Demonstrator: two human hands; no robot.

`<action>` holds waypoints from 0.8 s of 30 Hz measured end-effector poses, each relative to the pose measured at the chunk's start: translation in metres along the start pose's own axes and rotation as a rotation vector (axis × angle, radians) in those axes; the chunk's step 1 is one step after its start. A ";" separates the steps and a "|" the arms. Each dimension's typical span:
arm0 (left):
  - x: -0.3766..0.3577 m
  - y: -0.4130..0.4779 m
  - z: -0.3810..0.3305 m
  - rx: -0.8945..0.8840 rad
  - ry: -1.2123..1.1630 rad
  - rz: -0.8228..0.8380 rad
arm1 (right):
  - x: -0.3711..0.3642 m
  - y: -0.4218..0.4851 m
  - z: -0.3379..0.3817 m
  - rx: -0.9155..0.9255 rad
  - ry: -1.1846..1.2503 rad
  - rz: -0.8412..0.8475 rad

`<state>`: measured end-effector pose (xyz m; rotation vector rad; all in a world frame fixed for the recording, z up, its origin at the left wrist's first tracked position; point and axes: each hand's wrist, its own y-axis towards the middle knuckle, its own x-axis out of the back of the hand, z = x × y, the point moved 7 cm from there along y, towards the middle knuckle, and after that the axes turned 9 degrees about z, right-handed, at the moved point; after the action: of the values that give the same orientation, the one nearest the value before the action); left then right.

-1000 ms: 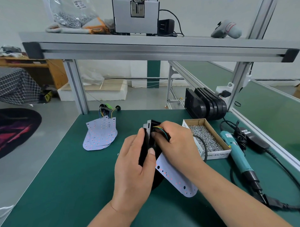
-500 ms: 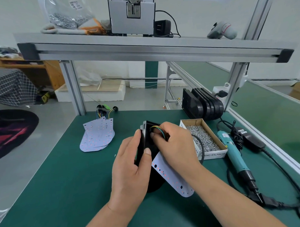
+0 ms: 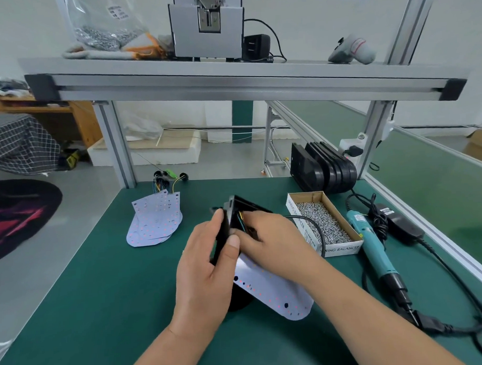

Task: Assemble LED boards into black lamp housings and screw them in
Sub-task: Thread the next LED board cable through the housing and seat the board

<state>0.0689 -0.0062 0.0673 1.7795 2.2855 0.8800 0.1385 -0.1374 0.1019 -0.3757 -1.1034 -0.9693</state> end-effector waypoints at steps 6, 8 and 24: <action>0.010 0.006 0.026 0.250 -0.171 -0.085 | -0.001 -0.004 -0.032 -0.013 0.464 0.102; 0.013 0.006 0.029 0.270 -0.207 -0.089 | 0.001 -0.003 -0.039 -0.027 0.560 0.078; -0.021 -0.001 0.026 0.297 -0.327 0.125 | 0.023 -0.022 -0.050 -0.200 0.824 -0.599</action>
<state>0.0859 -0.0163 0.0403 2.0224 2.1952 0.2409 0.1517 -0.1946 0.0957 0.2220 -0.3481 -1.5778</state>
